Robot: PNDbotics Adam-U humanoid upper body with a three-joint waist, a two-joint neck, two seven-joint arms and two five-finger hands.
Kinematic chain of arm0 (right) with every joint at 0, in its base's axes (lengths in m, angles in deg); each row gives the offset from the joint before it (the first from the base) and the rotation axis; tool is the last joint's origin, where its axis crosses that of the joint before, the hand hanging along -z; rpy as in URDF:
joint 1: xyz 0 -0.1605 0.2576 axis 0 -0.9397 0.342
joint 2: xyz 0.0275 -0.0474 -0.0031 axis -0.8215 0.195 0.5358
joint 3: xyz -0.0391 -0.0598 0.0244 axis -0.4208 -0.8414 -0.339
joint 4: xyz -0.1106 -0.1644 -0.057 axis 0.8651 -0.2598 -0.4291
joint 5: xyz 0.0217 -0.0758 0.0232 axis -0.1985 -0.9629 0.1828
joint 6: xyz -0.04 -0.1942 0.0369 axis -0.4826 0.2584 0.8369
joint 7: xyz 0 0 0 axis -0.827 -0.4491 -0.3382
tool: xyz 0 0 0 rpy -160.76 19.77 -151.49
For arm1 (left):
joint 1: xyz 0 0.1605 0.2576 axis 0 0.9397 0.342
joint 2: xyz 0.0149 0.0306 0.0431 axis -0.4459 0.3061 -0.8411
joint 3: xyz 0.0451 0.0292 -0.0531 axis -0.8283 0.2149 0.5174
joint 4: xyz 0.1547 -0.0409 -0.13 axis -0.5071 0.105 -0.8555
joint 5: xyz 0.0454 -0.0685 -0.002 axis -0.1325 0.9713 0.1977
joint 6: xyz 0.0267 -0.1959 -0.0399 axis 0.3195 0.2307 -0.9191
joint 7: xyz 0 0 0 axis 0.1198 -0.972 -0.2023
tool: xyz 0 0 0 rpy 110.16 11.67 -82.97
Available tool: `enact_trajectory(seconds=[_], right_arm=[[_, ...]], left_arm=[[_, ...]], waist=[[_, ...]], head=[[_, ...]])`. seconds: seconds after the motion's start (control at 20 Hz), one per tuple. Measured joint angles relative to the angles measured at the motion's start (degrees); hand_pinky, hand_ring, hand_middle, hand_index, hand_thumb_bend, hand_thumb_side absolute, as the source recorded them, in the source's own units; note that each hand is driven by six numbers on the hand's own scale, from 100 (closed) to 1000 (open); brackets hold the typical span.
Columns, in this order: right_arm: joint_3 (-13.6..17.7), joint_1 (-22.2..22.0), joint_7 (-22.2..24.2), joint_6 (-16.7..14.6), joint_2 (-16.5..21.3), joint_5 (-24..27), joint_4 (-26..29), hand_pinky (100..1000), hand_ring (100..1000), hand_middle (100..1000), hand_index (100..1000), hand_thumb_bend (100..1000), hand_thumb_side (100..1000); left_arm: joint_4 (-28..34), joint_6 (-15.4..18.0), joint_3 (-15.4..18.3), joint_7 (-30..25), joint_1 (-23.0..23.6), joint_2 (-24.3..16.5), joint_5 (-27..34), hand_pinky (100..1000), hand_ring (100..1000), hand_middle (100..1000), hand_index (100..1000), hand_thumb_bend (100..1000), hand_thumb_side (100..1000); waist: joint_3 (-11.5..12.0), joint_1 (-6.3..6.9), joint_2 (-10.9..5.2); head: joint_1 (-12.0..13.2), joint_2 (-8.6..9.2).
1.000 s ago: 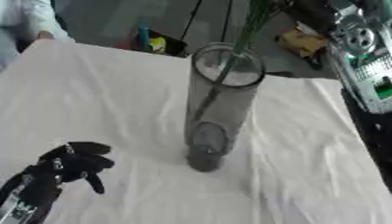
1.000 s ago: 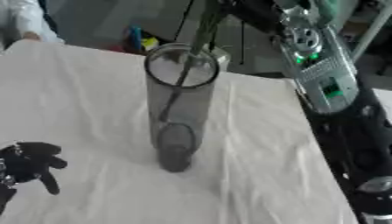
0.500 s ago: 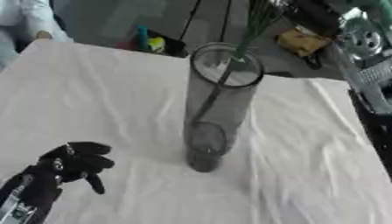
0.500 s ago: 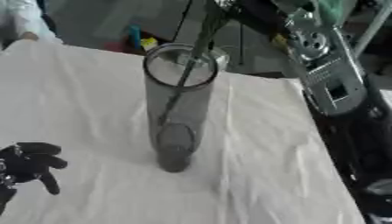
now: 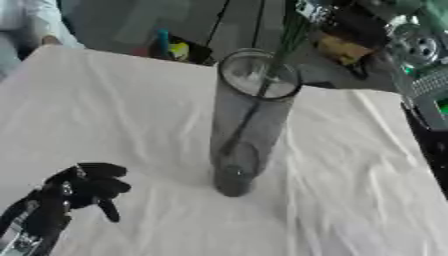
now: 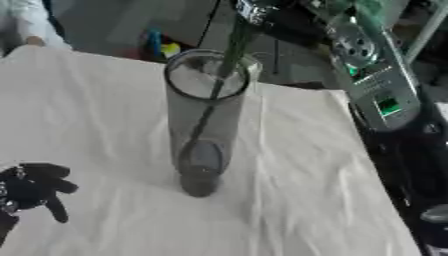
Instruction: Arrange flowers into the vase.
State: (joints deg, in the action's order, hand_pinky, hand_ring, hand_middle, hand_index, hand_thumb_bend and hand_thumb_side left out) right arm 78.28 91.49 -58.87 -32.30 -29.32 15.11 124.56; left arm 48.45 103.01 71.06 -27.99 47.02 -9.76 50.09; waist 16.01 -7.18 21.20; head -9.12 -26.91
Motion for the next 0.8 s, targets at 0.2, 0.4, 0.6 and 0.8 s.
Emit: enact_trajectory(seconds=[0.2, 0.4, 0.6, 0.8], right_arm=[[-0.11, 0.05, 0.43, -0.30, 0.30, -0.65, -0.49, 533, 932, 469, 545, 100, 910], [-0.12, 0.06, 0.85, -0.44, 0.55, -1.46, -0.70, 639, 1000, 618, 723, 100, 1000], [-0.14, 0.06, 2.67, -1.47, 1.00, -2.78, -0.86, 684, 1000, 703, 774, 100, 1000], [-0.12, -0.02, 4.28, -2.79, 1.03, -3.48, -1.05, 707, 1000, 749, 802, 100, 1000]], left_arm=[[0.00, -0.03, 0.00, -0.06, 0.01, 0.00, -0.06, 492, 742, 779, 726, 100, 1000], [0.00, -0.03, 0.00, -0.12, 0.01, 0.00, -0.07, 492, 743, 780, 727, 100, 1000], [0.00, -0.03, 0.00, -0.32, 0.01, 0.00, -0.09, 492, 744, 780, 727, 100, 1000], [0.00, 0.01, 0.00, -0.42, 0.01, 0.00, -0.09, 492, 745, 781, 727, 100, 1000]], waist=[[0.08, 0.00, 0.00], [0.12, 0.00, 0.00], [0.14, 0.00, 0.00], [0.13, 0.00, 0.00]], head=[[0.00, 0.00], [0.00, 0.00], [0.00, 0.00], [0.00, 0.00]])
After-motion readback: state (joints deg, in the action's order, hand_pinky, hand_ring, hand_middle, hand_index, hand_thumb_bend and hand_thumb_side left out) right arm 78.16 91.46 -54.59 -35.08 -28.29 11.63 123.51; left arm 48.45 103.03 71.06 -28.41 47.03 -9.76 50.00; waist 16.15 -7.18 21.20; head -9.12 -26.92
